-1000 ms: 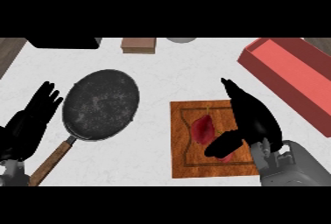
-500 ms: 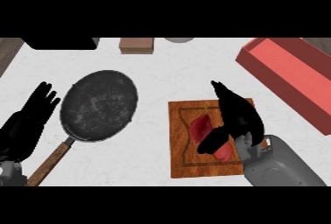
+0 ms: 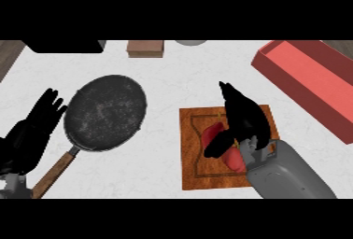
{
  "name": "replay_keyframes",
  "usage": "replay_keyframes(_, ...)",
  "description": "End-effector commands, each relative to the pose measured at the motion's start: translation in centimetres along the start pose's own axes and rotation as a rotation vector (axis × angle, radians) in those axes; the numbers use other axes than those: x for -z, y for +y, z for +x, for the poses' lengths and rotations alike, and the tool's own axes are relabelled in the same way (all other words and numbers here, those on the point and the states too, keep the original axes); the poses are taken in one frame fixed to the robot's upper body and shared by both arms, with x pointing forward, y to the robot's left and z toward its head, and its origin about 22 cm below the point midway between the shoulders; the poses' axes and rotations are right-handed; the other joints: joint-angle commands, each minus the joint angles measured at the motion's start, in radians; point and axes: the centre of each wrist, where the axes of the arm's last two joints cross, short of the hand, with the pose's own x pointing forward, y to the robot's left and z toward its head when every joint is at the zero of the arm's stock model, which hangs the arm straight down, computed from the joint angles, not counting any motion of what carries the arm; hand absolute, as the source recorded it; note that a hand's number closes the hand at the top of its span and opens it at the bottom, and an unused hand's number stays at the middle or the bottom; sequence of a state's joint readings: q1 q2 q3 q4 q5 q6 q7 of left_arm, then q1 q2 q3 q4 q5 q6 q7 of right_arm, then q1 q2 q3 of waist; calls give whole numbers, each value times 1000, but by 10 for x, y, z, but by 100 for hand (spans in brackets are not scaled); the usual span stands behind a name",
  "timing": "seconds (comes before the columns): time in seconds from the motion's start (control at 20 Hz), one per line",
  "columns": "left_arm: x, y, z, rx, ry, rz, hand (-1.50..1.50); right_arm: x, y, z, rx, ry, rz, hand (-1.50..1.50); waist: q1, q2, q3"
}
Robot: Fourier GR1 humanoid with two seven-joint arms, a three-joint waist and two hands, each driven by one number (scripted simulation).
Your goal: Pick the pear from the cutting board and place it in the cardboard box
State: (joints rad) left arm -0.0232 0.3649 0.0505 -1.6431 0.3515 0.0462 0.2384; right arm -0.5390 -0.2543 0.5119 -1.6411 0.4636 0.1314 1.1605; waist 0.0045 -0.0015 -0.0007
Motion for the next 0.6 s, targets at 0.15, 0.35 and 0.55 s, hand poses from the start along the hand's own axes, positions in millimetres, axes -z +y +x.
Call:
replay_keyframes(0.15, 7, -10, 5, -7, 3, 16, 0, 4, 7, 19, -80, 162, 27, -150, -5, 0, 0)
replay_keyframes(0.35, 5, 4, -5, -4, -5, 22, 0, -3, 13, 36, -85, 189, 38, -150, -4, -1, -1)
replay_keyframes(0.55, -1, -3, -11, 4, -4, 16, 0, 6, 42, 15, -98, 218, 59, -150, -5, 0, 0)
